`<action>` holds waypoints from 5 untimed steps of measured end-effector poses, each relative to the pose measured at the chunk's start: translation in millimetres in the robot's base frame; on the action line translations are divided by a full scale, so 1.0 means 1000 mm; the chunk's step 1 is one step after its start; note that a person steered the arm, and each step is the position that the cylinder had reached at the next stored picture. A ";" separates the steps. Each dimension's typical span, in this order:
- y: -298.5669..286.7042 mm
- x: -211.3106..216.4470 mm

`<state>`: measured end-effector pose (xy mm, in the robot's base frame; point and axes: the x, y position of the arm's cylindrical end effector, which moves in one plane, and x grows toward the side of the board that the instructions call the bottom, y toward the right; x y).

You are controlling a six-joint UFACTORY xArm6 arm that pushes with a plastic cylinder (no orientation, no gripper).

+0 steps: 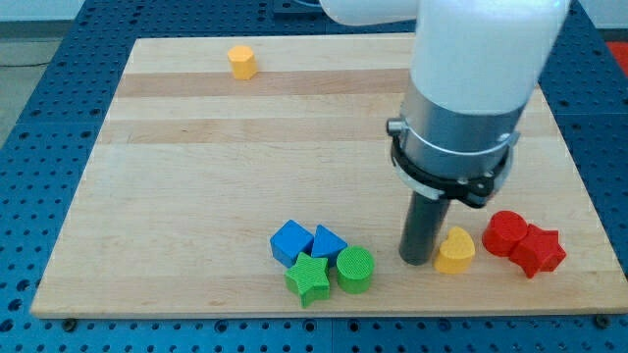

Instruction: Push yellow hexagon above yellow heart

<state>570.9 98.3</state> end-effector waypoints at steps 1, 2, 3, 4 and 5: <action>0.031 0.001; 0.049 0.001; 0.031 -0.003; -0.012 -0.050; -0.073 -0.112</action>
<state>458.5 25.0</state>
